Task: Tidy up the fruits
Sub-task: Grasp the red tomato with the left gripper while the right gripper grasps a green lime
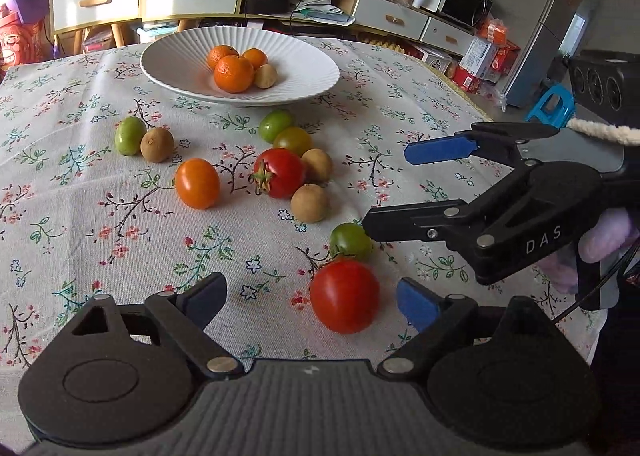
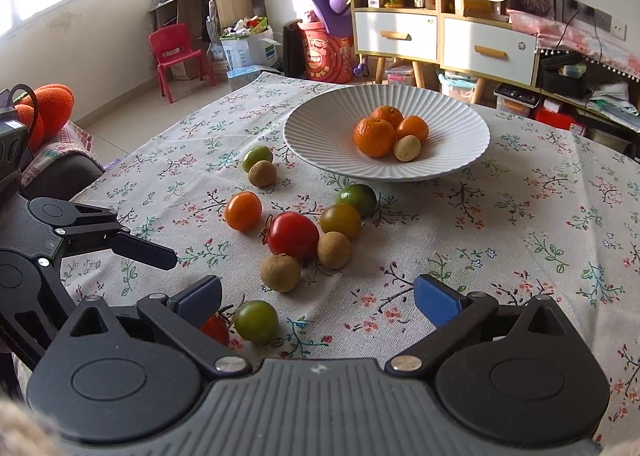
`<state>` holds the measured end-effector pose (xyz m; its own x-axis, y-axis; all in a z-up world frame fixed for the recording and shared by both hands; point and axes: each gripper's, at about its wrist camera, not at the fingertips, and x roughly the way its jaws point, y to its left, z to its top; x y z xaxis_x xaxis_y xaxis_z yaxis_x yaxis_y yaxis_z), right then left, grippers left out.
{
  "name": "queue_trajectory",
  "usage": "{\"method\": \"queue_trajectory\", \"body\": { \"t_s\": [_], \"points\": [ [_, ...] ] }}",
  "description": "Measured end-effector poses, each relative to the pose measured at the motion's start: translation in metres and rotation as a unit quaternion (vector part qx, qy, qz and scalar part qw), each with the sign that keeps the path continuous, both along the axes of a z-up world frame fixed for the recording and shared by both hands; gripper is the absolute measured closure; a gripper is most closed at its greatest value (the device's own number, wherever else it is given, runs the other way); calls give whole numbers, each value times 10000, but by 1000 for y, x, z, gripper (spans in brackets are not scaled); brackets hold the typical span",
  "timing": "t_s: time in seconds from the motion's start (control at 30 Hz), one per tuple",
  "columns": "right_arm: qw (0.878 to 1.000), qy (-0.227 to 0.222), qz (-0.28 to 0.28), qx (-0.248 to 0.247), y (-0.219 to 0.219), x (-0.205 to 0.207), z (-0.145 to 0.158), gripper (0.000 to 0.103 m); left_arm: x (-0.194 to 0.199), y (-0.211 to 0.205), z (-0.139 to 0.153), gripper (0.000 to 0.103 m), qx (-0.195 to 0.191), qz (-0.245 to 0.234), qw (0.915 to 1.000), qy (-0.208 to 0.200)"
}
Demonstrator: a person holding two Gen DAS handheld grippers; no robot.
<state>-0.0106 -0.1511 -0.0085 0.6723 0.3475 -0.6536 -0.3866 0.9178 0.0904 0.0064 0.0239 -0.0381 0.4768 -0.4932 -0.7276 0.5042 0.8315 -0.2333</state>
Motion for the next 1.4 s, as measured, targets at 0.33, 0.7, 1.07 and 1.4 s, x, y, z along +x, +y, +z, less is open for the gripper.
{"method": "queue_trajectory", "body": {
  "t_s": [0.33,0.7,1.07,1.4],
  "points": [
    [9998,153,107,-19,5,-1,-6,2,-1,-7,1,70,-171,-236,9993,223],
    [9997,136,171,-84,6,1,-4,10,4,12,19,71,107,175,9996,-192],
    [9973,49,580,-456,24,-7,-5,41,15,19,5,71,283,440,9986,-10],
    [9948,285,805,-552,31,-10,-9,68,14,16,5,70,450,392,9982,95]
  ]
}}
